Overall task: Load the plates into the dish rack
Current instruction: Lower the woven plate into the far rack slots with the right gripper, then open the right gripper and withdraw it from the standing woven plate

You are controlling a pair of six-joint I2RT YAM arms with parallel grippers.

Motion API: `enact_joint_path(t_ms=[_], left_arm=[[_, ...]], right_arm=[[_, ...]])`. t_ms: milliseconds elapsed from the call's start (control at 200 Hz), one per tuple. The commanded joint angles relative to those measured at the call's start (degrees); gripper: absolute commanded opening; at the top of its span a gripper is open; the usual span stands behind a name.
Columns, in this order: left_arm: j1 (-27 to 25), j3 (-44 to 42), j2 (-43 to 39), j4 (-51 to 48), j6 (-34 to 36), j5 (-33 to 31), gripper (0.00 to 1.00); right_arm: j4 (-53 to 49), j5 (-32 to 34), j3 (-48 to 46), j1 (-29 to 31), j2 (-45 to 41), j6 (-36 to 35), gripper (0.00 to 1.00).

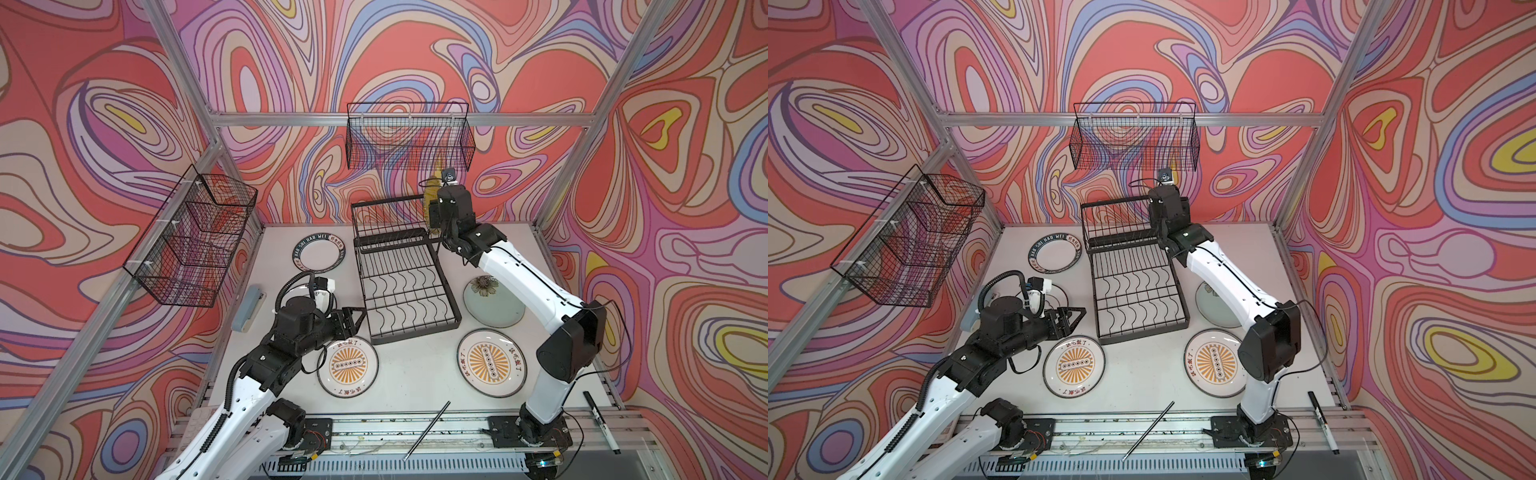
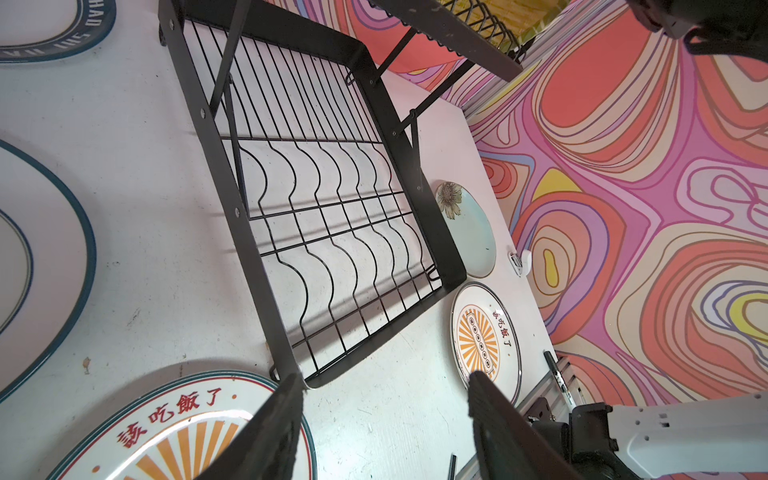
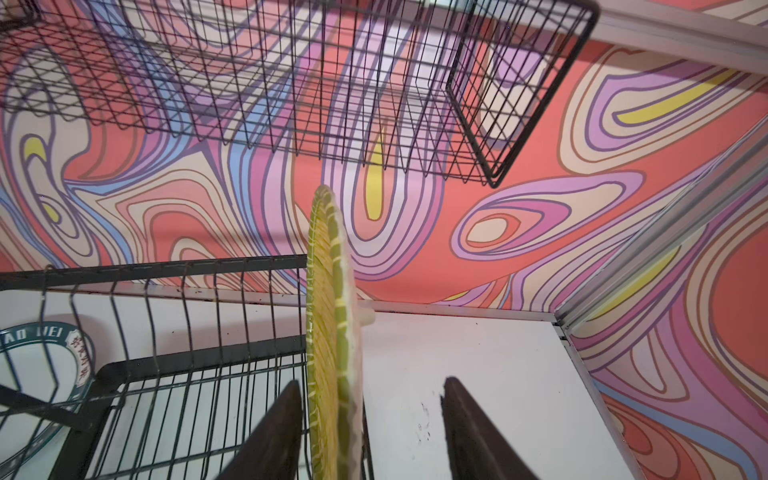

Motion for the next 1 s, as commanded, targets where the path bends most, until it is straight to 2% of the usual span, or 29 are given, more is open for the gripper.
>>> enact_joint_path(t_ms=[0,205,441,726,997], left_arm=[[-0.1,0.6,-1.1,-1.8,0.5,0.1,0.65],[-0.1,0.7,-1.2,-1.8,0.2,0.1,0.66],[-0.1,0.4,-1.0,-0.9,-0.1,0.4,0.65],[-0.1,0.2,-0.9,-0.4,-0.2,0.8,0.65],[0.0,-0.8,-0.2,1.4,-0.7,2.0,0.65]], right_arm=[[2.0,-3.3,-2.5,0.2,-4.8,0.8,0.63],[0.9,-5.8,-4.6,0.2,-9.5,1.3,0.70],[1.6,-10.4,-9.7,0.2,-15.6,1.9,0.70],[4.0,-11.6,-16.6,0.2,-24.5,1.7,0.71],[2.6,-5.8,-19.9,0.0,-28.0,0.9,0.98]])
